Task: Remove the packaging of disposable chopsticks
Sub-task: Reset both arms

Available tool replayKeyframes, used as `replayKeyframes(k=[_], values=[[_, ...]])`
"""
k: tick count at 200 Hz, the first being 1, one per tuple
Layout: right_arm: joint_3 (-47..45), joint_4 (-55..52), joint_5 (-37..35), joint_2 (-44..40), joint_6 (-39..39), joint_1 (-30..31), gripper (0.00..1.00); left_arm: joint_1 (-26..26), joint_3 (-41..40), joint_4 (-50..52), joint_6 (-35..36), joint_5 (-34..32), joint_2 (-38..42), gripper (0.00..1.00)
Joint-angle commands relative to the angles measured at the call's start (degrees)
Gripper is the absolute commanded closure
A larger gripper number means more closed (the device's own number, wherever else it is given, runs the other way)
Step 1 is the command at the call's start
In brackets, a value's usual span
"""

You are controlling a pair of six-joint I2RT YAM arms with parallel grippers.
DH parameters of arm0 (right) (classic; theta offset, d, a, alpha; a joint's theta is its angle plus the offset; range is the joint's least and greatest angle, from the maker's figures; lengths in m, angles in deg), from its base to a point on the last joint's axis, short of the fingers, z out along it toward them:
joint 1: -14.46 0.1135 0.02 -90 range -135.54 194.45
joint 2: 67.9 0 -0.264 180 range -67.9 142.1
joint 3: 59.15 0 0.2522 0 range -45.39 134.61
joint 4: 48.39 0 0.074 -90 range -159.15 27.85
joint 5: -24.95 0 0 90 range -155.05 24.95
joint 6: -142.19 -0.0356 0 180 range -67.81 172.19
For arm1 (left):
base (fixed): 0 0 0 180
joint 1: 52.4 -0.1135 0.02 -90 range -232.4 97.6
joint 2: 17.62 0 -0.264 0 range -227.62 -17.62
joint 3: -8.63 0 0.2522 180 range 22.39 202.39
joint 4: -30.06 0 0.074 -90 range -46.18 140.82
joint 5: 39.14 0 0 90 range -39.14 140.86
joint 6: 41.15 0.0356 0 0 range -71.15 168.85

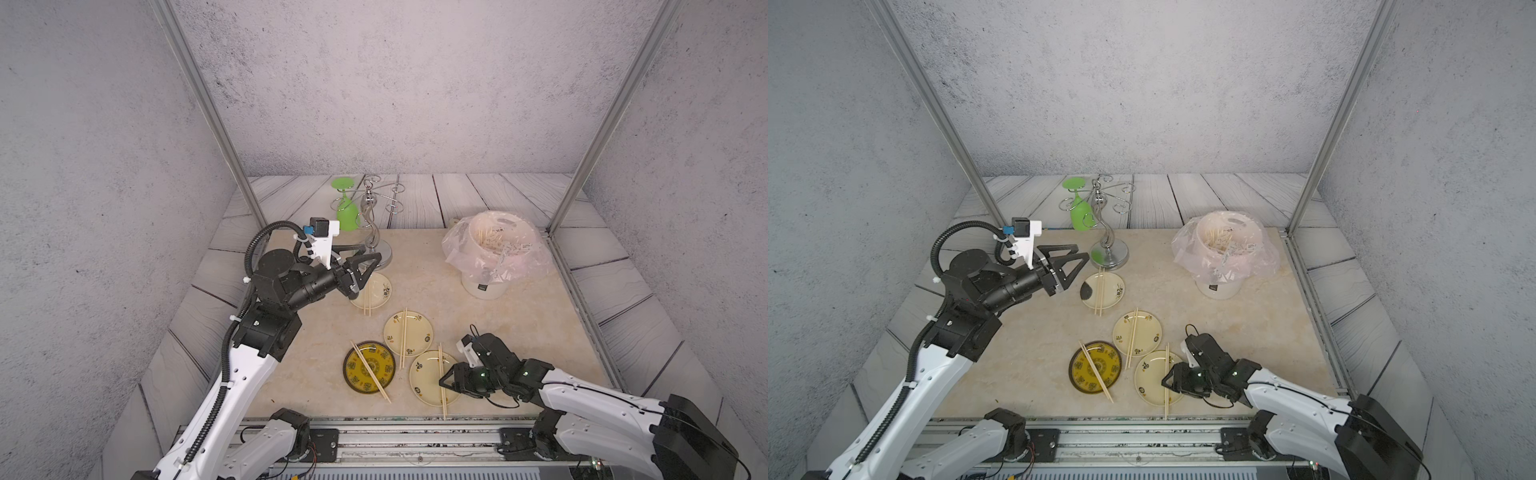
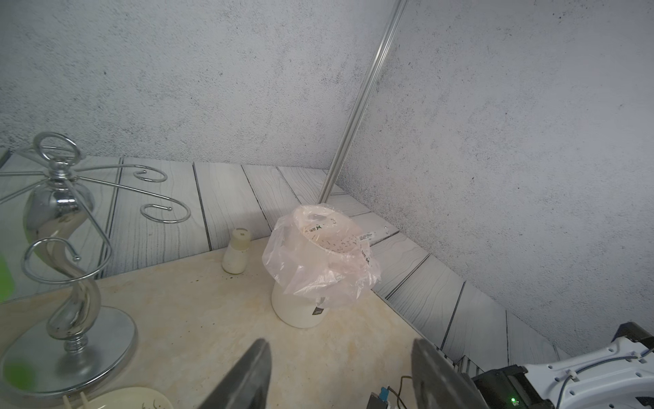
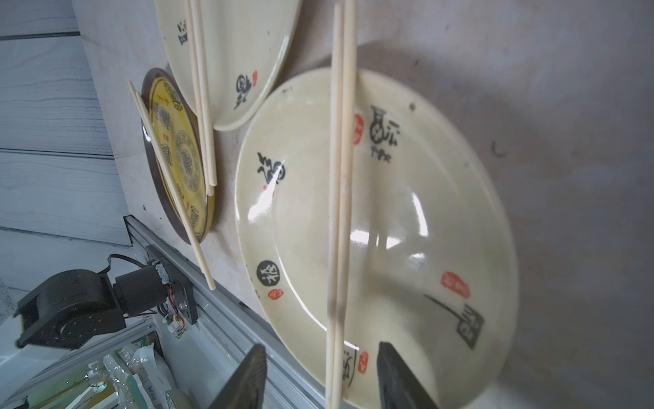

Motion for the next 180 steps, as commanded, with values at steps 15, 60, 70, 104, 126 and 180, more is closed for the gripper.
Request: replayKeyframes(k=[15,60,70,104,126,180], values=[[4.05,-15.26,-4.69,-11.22,1.01,-0.1,0.47,-0.4,-0.94,3.2,1.94,-11.54,1.59,0.35],[18.1,-35.65,-27.9,-21.7,9.72,-0.14,0.44,-0.43,-10.25,2.03,4.9,-34.9,5.24,0.35],[20.91,-37.58,-36.22,-22.15,11.87,-0.19,0.42,-0.4,-13.54,0.66,6.22,-40.48,5.91,0.35],[21.98,-28.94,-62.04,-22.1,22.97,-0.18,0.25,-0.45,-23.51,-5.56,10.89,-57.79,7.79,0.35],[15.28,-13.14,-76.04,-19.81,32.2,-0.74,0.18,-0.92,-30.24,-13.83,15.35,-62.8,6.93,0.35],[-1.23,24.63,-74.73,-9.81,46.35,-19.68,0.14,-8.52,-42.04,-31.45,20.63,-60.94,-2.56,0.35]])
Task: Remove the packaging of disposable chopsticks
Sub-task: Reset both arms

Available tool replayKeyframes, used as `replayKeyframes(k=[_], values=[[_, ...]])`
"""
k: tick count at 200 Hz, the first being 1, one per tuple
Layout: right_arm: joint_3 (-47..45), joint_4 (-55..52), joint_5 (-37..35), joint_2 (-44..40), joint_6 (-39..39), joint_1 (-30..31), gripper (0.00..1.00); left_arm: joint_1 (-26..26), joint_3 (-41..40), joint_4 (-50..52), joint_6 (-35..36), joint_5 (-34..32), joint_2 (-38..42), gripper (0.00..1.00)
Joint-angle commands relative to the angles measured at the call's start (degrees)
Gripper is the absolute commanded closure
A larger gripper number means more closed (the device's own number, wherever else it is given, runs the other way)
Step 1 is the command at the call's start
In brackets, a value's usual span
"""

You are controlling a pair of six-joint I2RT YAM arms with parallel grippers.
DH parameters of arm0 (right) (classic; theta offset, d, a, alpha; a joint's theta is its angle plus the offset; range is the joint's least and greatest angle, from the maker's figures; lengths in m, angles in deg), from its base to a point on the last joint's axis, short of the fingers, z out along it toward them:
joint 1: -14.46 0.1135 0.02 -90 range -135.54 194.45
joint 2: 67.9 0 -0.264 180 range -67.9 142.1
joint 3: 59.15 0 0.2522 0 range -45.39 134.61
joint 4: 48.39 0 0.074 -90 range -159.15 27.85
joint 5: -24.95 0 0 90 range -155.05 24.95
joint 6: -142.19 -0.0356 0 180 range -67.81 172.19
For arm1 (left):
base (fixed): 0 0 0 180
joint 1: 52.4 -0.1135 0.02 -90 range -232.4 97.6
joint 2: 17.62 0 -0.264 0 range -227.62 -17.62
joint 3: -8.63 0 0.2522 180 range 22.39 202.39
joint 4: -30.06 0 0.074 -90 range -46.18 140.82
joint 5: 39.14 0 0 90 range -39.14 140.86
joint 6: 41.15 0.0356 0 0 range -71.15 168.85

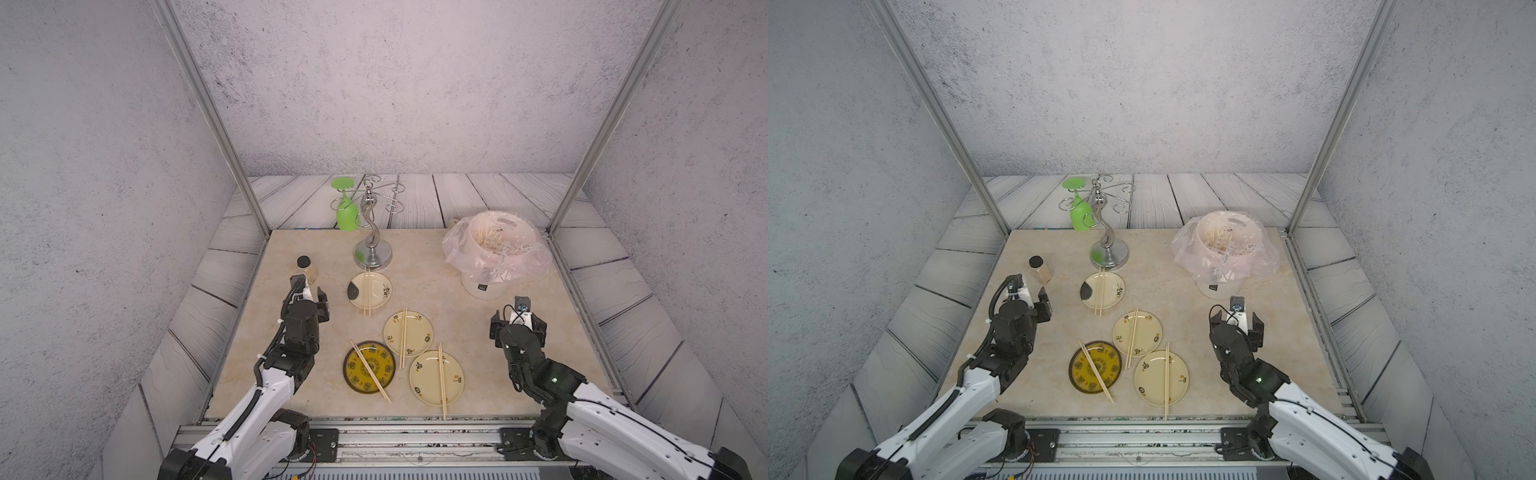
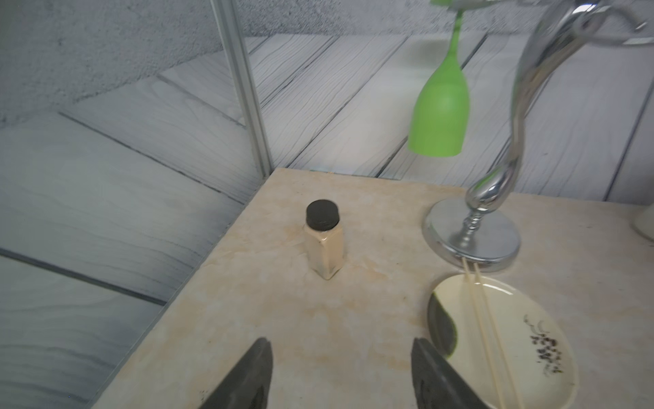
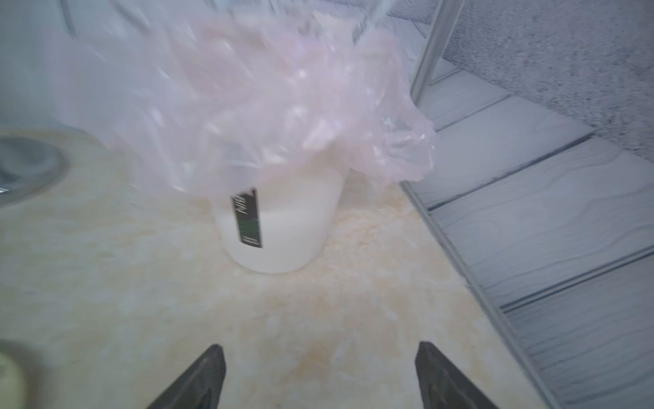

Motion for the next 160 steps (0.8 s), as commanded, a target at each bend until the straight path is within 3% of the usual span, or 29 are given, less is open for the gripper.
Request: replayKeyframes(k=[1,21,64,84,115,129,140,151,160], values=[[-0.19,13.03,-0.03,1.4,4.0,-10.38,0.14,-3.33,-2.96,-11.8,3.68,0.13,-3.88,0.35],[-4.36,24.66,6.75,3.25,7.45,-17.7,0.14,-5.39,-3.79,-16.77,6.29,8.41,-9.18,0.33],[-7.05,41.11,24.41,17.77,11.46,-29.58,0.13,-10.59,-5.49,-28.03,7.04,15.93,-19.25,0.3],[-6.58,49.86,30.44,25.76,9.83,-31.23,0.14,-12.84,-5.15,-28.17,8.04,19.73,-19.94,0.3],[-6.6,63.11,38.35,38.71,11.72,-33.25,0.13,-17.32,-8.45,-45.21,5.4,24.83,-31.21,0.3],[-7.75,70.57,38.33,43.14,12.07,-33.41,0.12,-17.78,-7.14,-50.28,4.56,24.02,-36.51,0.29],[-7.29,69.0,37.41,42.93,11.58,-33.41,0.11,-18.38,-6.08,-46.4,3.21,21.85,-35.8,0.27],[-2.93,57.45,31.07,41.08,7.88,-33.52,0.08,-18.57,-3.25,-35.87,1.68,19.24,-32.53,0.24],[2.5,46.24,33.42,40.81,7.51,-35.02,0.01,-18.52,-1.21,-31.64,2.01,19.87,-31.84,0.18]])
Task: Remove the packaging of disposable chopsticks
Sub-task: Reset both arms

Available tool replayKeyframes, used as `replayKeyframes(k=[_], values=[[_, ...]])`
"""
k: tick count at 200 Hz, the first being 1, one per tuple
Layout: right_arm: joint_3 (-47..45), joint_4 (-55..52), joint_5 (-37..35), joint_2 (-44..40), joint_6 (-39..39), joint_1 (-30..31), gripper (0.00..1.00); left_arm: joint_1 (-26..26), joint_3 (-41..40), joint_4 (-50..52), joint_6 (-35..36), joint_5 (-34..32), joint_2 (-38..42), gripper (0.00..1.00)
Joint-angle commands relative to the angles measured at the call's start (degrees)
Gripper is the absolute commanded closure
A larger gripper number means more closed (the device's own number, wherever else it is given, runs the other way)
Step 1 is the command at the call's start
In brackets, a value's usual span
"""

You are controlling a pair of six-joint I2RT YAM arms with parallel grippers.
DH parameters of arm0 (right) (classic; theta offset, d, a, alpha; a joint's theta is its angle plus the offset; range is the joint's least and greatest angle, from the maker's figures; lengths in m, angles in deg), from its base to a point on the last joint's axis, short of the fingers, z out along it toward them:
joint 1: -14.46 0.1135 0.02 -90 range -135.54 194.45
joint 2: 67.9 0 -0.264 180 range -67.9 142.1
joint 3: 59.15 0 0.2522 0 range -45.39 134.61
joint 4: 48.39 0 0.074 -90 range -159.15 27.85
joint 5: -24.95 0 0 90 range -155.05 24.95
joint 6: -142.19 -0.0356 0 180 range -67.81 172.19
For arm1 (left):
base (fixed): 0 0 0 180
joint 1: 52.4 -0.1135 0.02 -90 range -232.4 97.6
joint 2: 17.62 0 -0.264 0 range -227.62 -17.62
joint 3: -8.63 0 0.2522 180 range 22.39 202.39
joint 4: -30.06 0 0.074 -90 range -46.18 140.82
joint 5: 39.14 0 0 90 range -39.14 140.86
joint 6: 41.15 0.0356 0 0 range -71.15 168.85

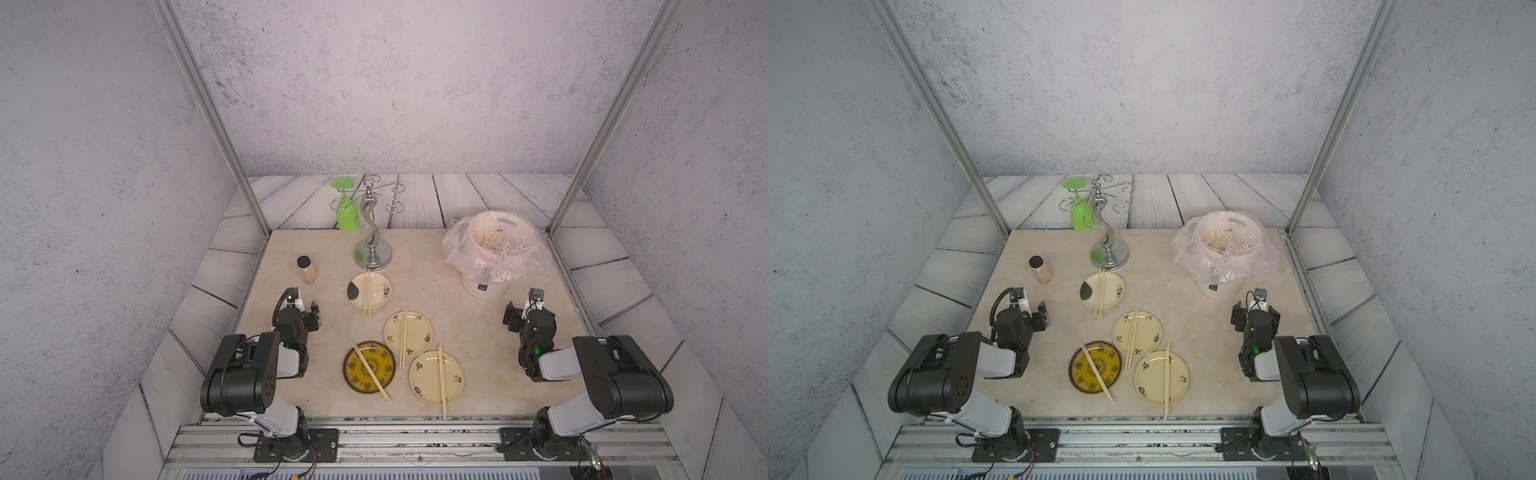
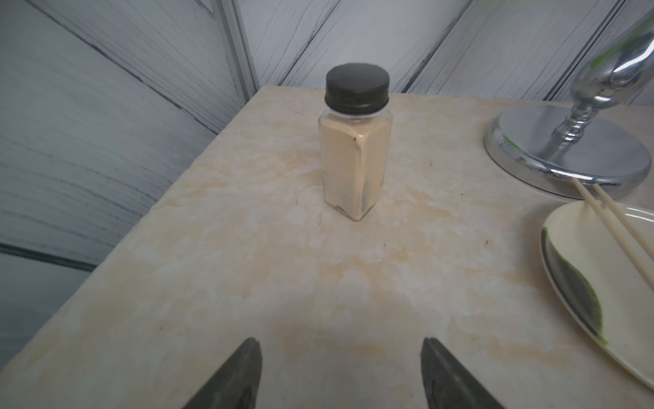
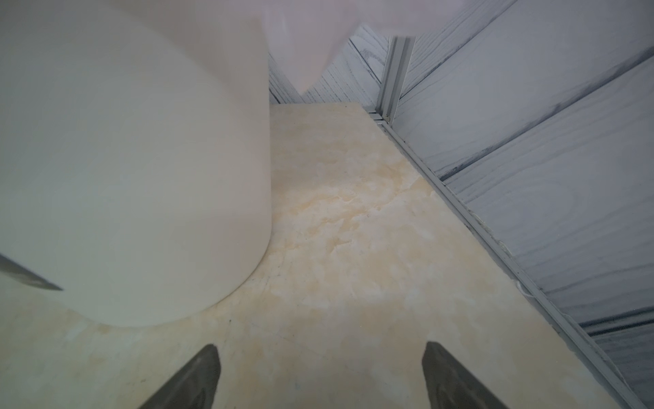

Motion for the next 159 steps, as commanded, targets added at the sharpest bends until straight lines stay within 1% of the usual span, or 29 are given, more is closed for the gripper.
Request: replayKeyframes(k=[1,2,4,9,13,17,25,43,56,100,117,159], values=[[9.03,-13.47,-0.57,-1.02,-2.71,-1.5,0.0,-0.75,5.48,5.21,-1.69,-1.11,3.29,0.12],[9.76,-14.52,-0.54,-0.92,-2.6,-1.39,0.01,-0.75,5.56,4.88,-1.57,-0.95,3.03,0.07],[11.02,-16.18,-0.7,-0.58,-2.37,-1.19,0.01,-0.79,5.72,4.47,-1.41,-0.18,2.55,0.03],[12.49,-16.44,-2.63,0.46,-1.68,-0.19,0.01,-0.79,6.21,3.69,-0.79,0.63,1.4,0.01],[11.57,-12.82,-3.33,0.96,-1.12,0.23,0.01,-0.75,6.7,3.6,-0.34,0.9,0.85,0.01],[10.63,-11.51,-2.59,1.01,-1.32,0.1,0.01,-0.73,7.09,4.0,-0.02,1.66,0.49,0.01],[11.03,-13.38,-2.67,0.62,-1.45,0.02,0.01,-0.73,7.76,5.77,0.36,3.37,0.76,0.01],[11.24,-14.06,-2.51,0.17,-1.53,-0.03,0.01,-0.7,9.99,11.97,0.89,4.41,1.87,0.01],[11.13,-14.31,-2.54,0.09,-1.45,0.02,0.01,-0.64,9.56,10.23,0.92,4.67,1.49,0.01],[11.38,-14.46,-2.41,0.12,-1.29,0.05,0.01,-0.6,10.4,11.84,2.02,6.04,1.36,0.01],[11.38,-14.51,-2.39,0.1,-1.36,0.03,0.01,-0.52,11.87,14.06,3.82,9.94,0.9,0.01],[11.38,-14.51,-2.44,0.11,-1.32,0.05,0.01,-0.43,11.9,14.17,3.92,10.11,0.92,0.01]])
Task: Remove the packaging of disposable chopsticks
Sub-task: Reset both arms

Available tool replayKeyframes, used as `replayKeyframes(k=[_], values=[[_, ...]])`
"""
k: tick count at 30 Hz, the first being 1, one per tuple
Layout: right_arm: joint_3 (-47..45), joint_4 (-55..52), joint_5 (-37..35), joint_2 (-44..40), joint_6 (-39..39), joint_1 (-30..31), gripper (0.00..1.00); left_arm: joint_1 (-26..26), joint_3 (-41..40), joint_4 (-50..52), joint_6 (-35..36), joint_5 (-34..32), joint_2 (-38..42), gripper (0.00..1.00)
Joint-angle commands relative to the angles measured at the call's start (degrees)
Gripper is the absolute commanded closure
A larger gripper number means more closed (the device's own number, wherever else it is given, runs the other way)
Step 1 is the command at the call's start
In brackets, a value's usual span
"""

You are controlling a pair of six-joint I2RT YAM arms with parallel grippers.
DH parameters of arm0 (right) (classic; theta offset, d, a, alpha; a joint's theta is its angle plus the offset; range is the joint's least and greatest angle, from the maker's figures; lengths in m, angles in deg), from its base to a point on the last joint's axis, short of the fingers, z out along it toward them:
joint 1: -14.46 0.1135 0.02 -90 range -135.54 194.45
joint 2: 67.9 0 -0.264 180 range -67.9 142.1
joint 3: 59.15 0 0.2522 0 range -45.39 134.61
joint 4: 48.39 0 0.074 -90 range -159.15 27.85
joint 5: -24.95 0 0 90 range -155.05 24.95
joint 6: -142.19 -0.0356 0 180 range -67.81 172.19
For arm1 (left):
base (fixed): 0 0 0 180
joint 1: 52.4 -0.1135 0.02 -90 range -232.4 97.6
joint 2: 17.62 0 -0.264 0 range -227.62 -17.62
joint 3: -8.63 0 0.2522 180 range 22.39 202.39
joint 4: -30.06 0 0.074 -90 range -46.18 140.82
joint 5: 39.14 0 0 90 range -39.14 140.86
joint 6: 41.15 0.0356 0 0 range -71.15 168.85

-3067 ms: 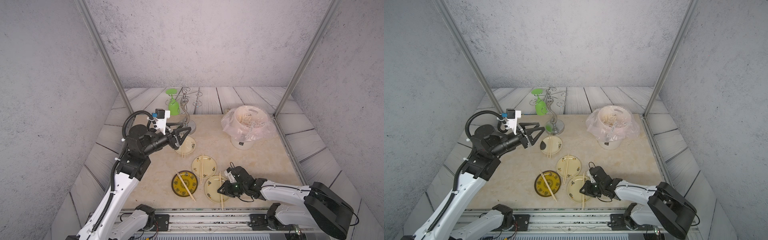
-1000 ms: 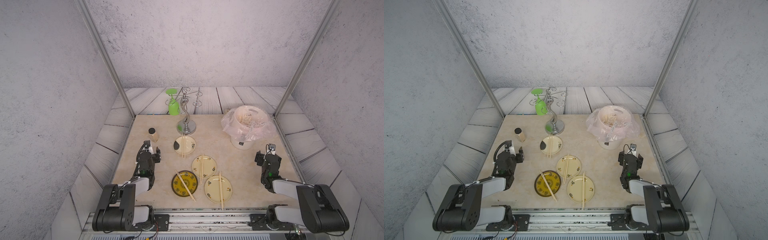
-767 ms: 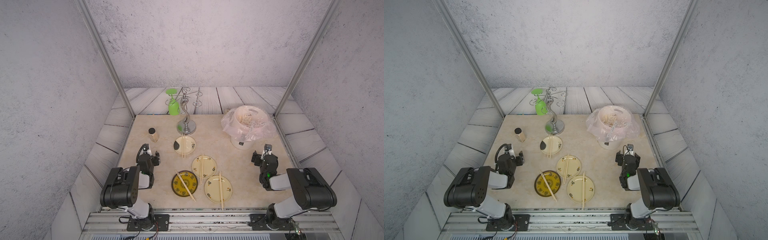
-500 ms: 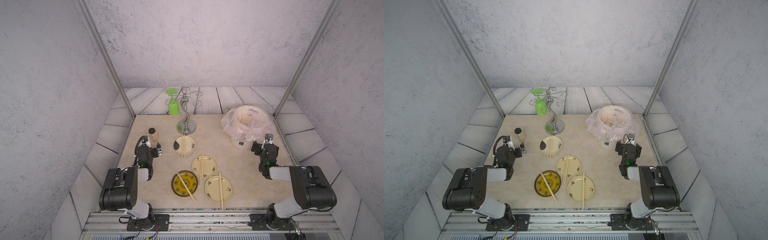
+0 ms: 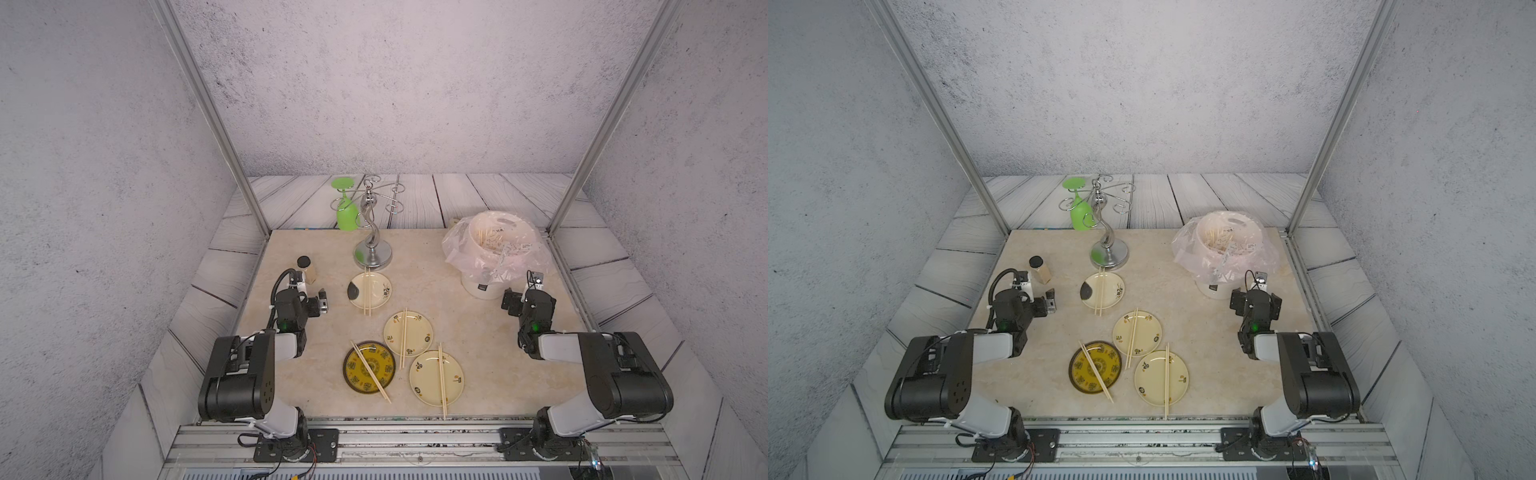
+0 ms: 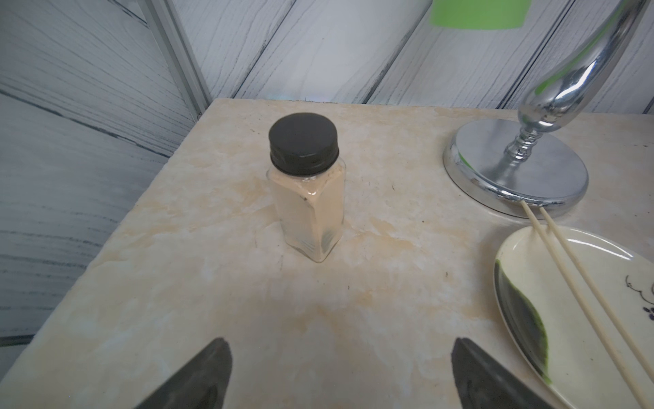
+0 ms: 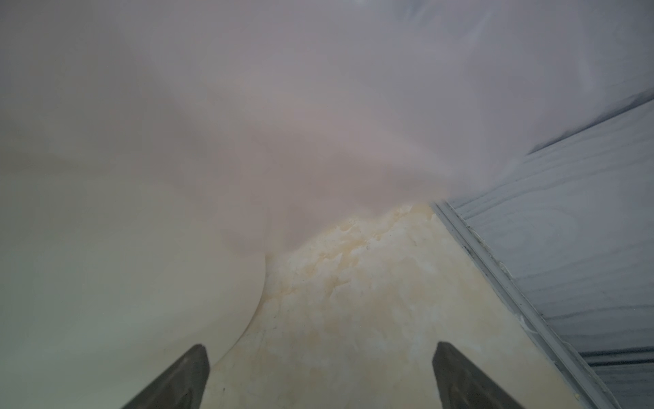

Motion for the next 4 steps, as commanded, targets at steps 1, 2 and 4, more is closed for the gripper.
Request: replayKeyframes(k=[1,2,4], values=[[0.08,-0.48,-1.02,-0.05,-0.59,0.2,0.01,-0.13,0.95,0.46,1.45,1.35,-0.21,0.01],[0.08,-0.46,-1.03,-0.07,-0.57,0.2,0.01,-0.12,0.79,0.33,1.49,1.25,-0.09,0.01],[0.08,-0.48,-1.02,-0.03,-0.62,0.14,0.01,-0.05,0.56,0.0,1.28,1.45,0.03,0.01]])
